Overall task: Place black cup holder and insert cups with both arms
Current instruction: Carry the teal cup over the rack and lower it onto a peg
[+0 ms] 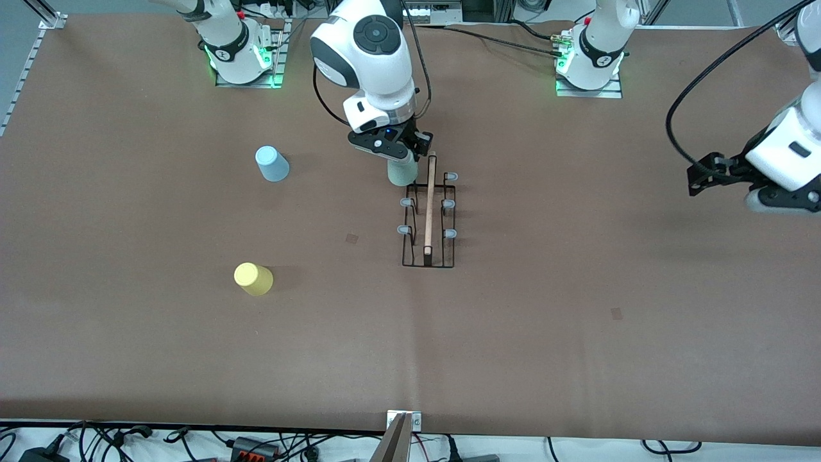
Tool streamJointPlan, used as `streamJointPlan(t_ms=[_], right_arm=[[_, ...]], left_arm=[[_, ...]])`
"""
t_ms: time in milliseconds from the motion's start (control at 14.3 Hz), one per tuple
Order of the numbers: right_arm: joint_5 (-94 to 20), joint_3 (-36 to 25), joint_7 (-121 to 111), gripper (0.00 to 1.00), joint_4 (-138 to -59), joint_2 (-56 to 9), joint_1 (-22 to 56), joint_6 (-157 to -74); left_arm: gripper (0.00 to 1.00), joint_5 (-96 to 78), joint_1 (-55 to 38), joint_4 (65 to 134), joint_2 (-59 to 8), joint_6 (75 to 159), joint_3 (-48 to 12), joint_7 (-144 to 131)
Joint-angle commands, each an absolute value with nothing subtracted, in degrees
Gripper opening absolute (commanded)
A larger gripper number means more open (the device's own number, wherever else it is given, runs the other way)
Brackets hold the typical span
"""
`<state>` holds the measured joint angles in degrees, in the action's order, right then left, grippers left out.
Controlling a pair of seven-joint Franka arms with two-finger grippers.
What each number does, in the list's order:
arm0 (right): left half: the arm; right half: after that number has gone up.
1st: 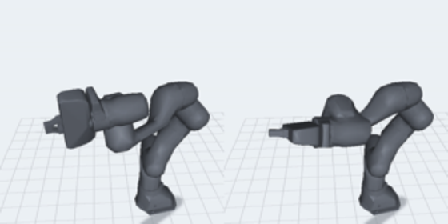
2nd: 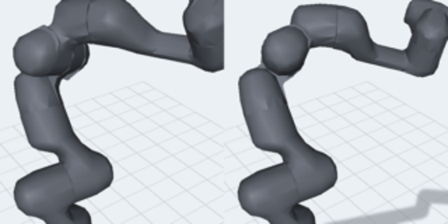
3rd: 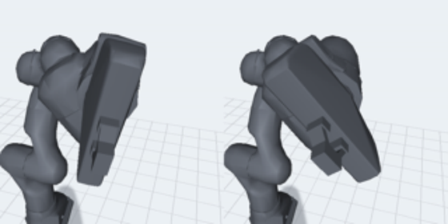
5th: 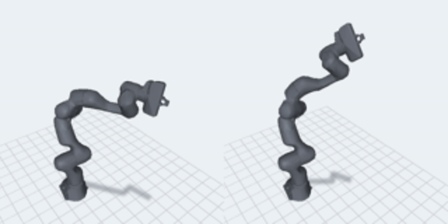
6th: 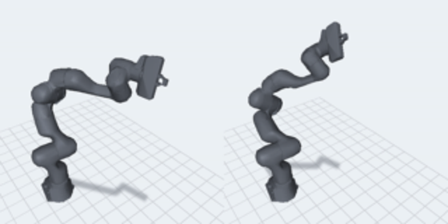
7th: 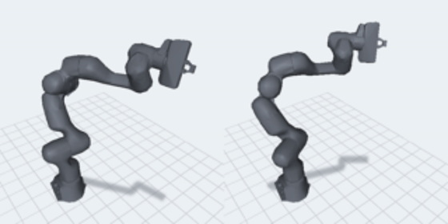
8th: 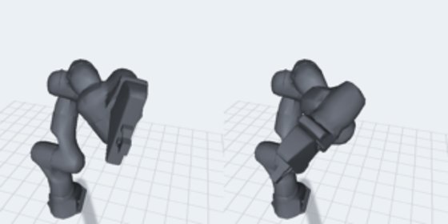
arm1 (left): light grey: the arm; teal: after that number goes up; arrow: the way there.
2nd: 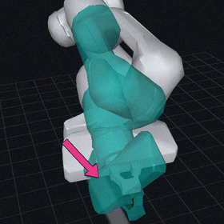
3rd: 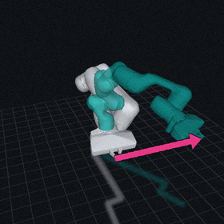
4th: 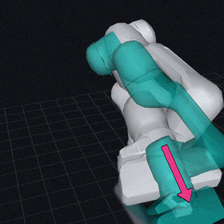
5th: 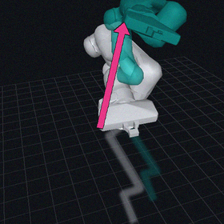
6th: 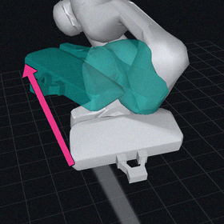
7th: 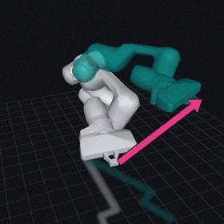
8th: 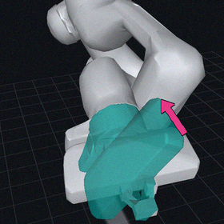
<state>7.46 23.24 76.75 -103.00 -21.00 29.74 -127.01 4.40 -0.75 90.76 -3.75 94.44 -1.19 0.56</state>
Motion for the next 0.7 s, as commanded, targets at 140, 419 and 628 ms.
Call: streamJointPlan(t_ms=[140, 419, 628], right_arm=[[9.14, 22.94, 78.14, 0.61, -101.6, -23.55, 30.5, -129.46], [8.97, 22.59, 75.77, 1.0, -101.17, -22.77, 29.97, -128.94], [8.26, 22.41, 72.18, 1.0, -100.63, -19.53, 26.73, -126.05]], left_arm=[[1.0, 3.25, -1.32, 97.39, 1.93, 95.28, 0.09, 1.67], [1.0, 1.86, -1.41, 96.51, 1.85, 94.83, -0.18, 1.76], [1.0, 1.14, -1.32, 95.89, 1.58, 94.83, -0.18, 1.85]])
